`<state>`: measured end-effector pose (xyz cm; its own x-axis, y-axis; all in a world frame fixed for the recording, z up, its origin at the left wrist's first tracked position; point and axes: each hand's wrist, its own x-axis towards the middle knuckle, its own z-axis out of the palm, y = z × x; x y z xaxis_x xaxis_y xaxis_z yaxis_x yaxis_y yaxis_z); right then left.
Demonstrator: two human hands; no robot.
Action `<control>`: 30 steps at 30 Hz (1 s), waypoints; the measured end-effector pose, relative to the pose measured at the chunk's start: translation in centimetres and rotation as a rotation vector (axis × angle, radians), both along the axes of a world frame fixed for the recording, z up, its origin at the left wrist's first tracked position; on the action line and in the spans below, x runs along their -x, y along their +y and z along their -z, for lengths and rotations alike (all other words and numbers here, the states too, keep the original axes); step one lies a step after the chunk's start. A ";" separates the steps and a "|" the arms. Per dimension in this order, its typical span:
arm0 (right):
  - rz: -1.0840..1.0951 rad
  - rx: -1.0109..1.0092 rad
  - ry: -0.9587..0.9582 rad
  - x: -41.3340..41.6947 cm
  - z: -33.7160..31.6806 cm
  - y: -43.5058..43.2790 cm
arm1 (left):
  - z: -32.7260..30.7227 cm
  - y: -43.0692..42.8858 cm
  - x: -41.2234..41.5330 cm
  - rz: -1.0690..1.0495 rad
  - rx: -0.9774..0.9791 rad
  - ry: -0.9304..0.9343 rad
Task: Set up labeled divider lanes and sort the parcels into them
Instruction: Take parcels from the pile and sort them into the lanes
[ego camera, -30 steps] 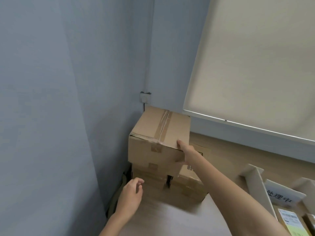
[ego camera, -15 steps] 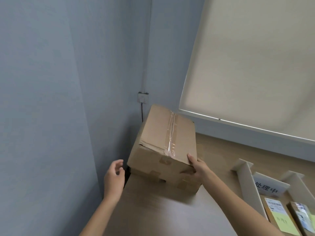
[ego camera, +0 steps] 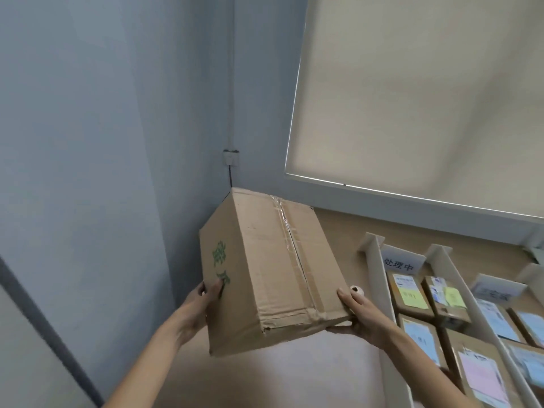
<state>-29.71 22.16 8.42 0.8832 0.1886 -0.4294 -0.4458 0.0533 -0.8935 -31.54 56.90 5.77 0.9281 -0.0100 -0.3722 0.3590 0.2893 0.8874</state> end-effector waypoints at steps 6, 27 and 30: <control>-0.103 0.406 -0.317 5.9 -3.9 2.1 | -4.3 -5.7 5.2 -0.168 -0.223 -0.207; 0.415 -0.417 -0.116 19.5 -0.6 4.0 | -11.4 0.3 13.3 -0.048 -0.717 -0.419; 0.404 -0.333 -0.161 21.2 -1.1 5.0 | -9.9 2.1 14.4 0.287 -0.329 -0.253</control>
